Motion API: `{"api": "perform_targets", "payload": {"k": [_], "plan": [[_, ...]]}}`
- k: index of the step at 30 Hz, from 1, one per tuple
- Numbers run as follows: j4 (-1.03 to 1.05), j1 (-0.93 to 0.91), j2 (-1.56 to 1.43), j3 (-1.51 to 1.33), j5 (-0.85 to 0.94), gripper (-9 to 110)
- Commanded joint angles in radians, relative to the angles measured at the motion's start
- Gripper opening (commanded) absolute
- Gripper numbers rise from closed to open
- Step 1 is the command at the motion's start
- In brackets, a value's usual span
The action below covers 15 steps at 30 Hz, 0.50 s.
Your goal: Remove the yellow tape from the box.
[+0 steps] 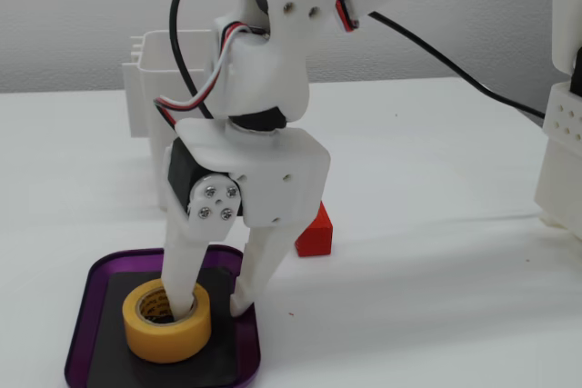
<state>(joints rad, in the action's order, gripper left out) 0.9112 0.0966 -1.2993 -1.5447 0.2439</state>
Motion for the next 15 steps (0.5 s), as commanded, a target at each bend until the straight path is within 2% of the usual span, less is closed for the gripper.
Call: {"api": "perform_targets", "payload": {"k": [1,6,11,15], "plan": [[-0.063,0.002,-0.012,-0.043,-0.005,9],[-0.058,0.002,-0.018,-0.049,-0.011,-1],[-0.051,0.008,-0.034,-0.026,-0.011,-1],[0.066,0.006,-0.072,0.100,-0.011,-1]]}}
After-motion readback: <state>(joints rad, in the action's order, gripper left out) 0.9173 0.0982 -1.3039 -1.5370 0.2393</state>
